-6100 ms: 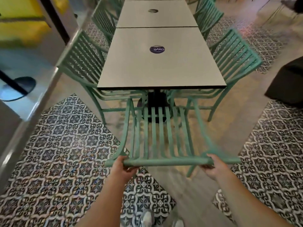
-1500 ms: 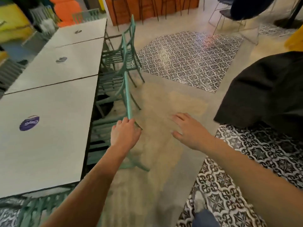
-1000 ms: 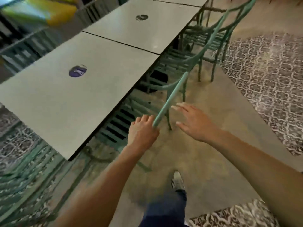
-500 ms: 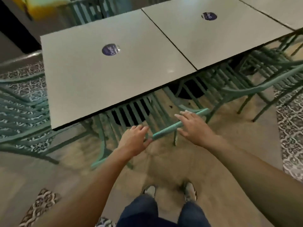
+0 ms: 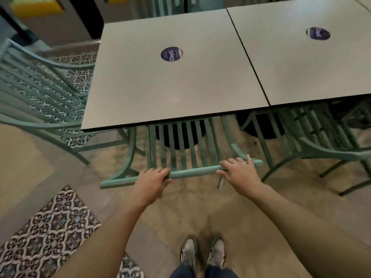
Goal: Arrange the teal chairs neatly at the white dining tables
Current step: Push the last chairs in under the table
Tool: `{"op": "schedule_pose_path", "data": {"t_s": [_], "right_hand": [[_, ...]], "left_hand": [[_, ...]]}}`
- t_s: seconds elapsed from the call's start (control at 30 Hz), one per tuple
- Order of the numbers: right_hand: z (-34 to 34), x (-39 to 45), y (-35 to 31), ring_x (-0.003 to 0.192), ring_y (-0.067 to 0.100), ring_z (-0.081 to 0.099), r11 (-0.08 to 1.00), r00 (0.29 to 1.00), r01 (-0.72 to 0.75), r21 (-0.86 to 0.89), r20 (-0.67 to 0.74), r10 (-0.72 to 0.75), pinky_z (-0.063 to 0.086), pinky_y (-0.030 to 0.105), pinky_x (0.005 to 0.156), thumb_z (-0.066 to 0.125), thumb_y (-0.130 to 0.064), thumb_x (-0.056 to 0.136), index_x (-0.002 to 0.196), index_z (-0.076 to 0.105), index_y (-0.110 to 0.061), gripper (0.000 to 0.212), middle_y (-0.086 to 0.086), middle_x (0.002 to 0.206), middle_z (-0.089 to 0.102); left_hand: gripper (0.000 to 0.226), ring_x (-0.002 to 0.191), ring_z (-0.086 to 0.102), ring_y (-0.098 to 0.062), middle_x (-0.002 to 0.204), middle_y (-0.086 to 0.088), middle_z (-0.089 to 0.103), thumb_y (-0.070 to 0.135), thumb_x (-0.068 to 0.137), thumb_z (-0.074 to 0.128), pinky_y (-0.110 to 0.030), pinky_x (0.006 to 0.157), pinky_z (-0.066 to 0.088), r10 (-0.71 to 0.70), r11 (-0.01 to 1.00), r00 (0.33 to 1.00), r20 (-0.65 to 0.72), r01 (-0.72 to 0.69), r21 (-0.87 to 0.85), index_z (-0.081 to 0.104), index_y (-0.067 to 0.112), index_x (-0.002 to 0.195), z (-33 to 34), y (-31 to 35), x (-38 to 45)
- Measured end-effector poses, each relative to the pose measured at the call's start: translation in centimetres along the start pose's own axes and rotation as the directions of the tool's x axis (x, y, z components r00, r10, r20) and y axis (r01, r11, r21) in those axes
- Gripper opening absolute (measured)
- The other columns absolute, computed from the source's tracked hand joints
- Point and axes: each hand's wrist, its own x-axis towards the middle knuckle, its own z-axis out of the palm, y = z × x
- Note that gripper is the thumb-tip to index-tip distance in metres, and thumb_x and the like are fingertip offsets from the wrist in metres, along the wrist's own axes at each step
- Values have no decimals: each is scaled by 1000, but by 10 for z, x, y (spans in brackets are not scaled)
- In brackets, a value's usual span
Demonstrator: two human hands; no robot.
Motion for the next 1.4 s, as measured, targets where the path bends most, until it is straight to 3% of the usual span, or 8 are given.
{"op": "schedule_pose_path", "data": {"t_s": [0.17, 0.27, 0.43, 0.67, 0.83, 1.03, 1.2, 1.4], "right_hand": [[-1, 0, 1, 123, 18, 47, 998, 999, -37, 52, -21, 38, 11, 54, 116, 31, -57, 96, 127, 52, -33, 45, -7, 123, 58], [-2, -12, 0, 138, 21, 32, 991, 994, -86, 98, -60, 92, 8, 51, 118, 35, -54, 96, 136, 46, -29, 49, 0, 141, 47], [-19, -65, 43, 147, 20, 13, 946, 942, -250, 207, -176, 287, 8, 42, 119, 42, -49, 96, 146, 35, -26, 55, 4, 156, 28], [-34, -188, 171, 141, 25, 29, 716, 678, -621, 320, -240, 695, 26, 43, 115, 42, -53, 93, 145, 37, -23, 60, 8, 150, 38], [-33, -255, 239, 132, 29, 40, 611, 549, -696, 376, -269, 791, 35, 44, 108, 29, -58, 82, 139, 44, -20, 70, 11, 140, 48], [-29, -303, 351, 131, 30, 39, 635, 551, -655, 410, -316, 773, 31, 40, 109, 56, -42, 91, 140, 45, -16, 57, 13, 140, 47], [-42, -309, 452, 136, 27, 36, 701, 645, -588, 404, -289, 708, 27, 40, 113, 34, -57, 86, 142, 42, -18, 69, 9, 144, 44], [-64, -256, 540, 142, 25, 28, 811, 737, -481, 334, -347, 580, 18, 41, 116, 50, -44, 93, 144, 39, -21, 57, 6, 149, 40]], "left_hand": [[32, 99, 57, -17, 106, 10, 59, 53, 95, 42, -34, 80, 45, -21, 999, 999, 36, 22, -23, 53, 32, 116, -6, 8, 2], [37, 100, 57, -15, 106, 10, 58, 56, 93, 44, -33, 83, 49, 7, 999, 999, 41, -6, -39, 52, 31, 119, -22, 20, 10], [53, 116, 51, -13, 127, 9, 55, 60, 93, 40, -34, 98, 44, 244, 969, 968, -55, -241, 54, 46, 29, 136, -44, 82, 47], [45, 122, 48, -19, 131, 4, 54, 50, 98, 37, -34, 101, 39, 609, 790, 790, -78, -594, 152, 49, 24, 133, -71, 246, 81], [50, 128, 44, -19, 138, 5, 49, 47, 98, 37, -37, 103, 36, 743, 665, 668, -45, -728, 166, 40, 25, 142, -77, 358, 93], [40, 118, 52, -20, 125, 5, 57, 44, 95, 42, -37, 95, 43, 736, 667, 676, -41, -714, 214, 53, 24, 128, -58, 487, 137], [38, 112, 51, -20, 120, 3, 56, 45, 95, 41, -37, 92, 43, 638, 757, 770, -20, -623, 197, 51, 26, 127, -42, 573, 166], [45, 111, 52, -19, 127, 2, 53, 47, 95, 43, -35, 94, 44, 550, 827, 833, -55, -534, 178, 47, 26, 135, -31, 626, 207]]}}
